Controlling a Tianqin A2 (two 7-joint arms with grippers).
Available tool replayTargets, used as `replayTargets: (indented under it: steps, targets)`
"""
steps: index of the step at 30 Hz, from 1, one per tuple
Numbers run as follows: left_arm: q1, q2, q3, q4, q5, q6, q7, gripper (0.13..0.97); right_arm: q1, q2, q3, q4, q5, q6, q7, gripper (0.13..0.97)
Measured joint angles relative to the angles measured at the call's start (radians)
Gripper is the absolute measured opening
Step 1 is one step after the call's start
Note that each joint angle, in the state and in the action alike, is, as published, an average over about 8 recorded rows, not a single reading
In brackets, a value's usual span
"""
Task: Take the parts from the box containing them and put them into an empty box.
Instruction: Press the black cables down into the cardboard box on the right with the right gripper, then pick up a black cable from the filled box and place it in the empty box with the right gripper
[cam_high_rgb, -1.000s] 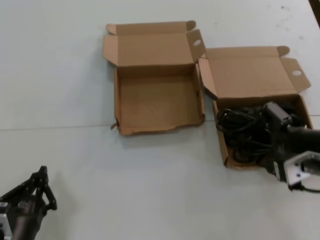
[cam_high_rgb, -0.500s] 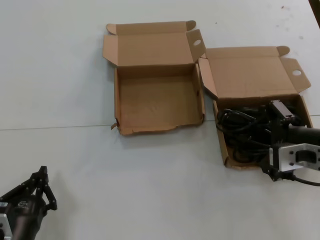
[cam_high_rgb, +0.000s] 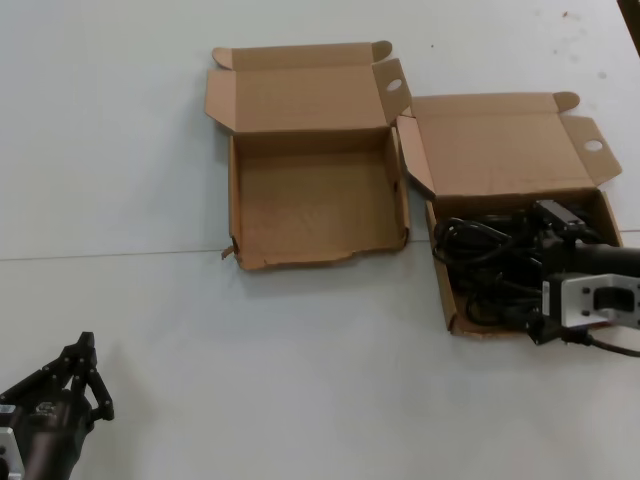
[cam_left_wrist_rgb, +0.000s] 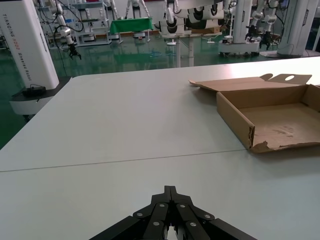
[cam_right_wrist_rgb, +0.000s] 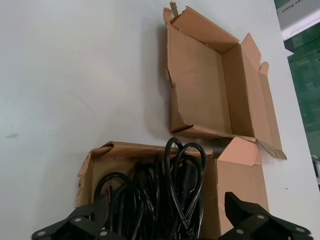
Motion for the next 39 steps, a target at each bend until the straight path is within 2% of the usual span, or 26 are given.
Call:
replayTargets:
  steps: [4, 12, 13, 21, 22, 30, 39]
  targets:
    - [0.000, 0.000, 0.000, 0.000, 0.000, 0.000, 0.000, 0.156, 0.026, 0.011, -0.022, -0.044, 0.023, 0.021, 0.000, 0.845]
    - [0.000, 0.000, 0.000, 0.000, 0.000, 0.000, 0.000, 0.156, 0.087, 0.023, -0.073, -0.145, 0.061, 0.072, 0.000, 0.686]
    - [0.000, 0.000, 0.000, 0.000, 0.000, 0.000, 0.000, 0.156, 0.095, 0.025, -0.079, -0.158, 0.065, 0.079, 0.000, 0.686]
    - [0.000, 0.000, 0.000, 0.000, 0.000, 0.000, 0.000, 0.156, 0.167, 0.035, -0.135, -0.275, 0.105, 0.139, 0.000, 0.472]
    - [0.000, 0.000, 0.000, 0.000, 0.000, 0.000, 0.000, 0.156, 0.176, 0.036, -0.142, -0.291, 0.110, 0.147, 0.000, 0.472]
    - [0.000, 0.000, 0.000, 0.000, 0.000, 0.000, 0.000, 0.156, 0.233, 0.041, -0.202, -0.406, 0.162, 0.209, 0.000, 0.298]
    - [0.000, 0.000, 0.000, 0.000, 0.000, 0.000, 0.000, 0.156, 0.259, 0.068, -0.260, -0.448, 0.223, 0.245, 0.000, 0.192]
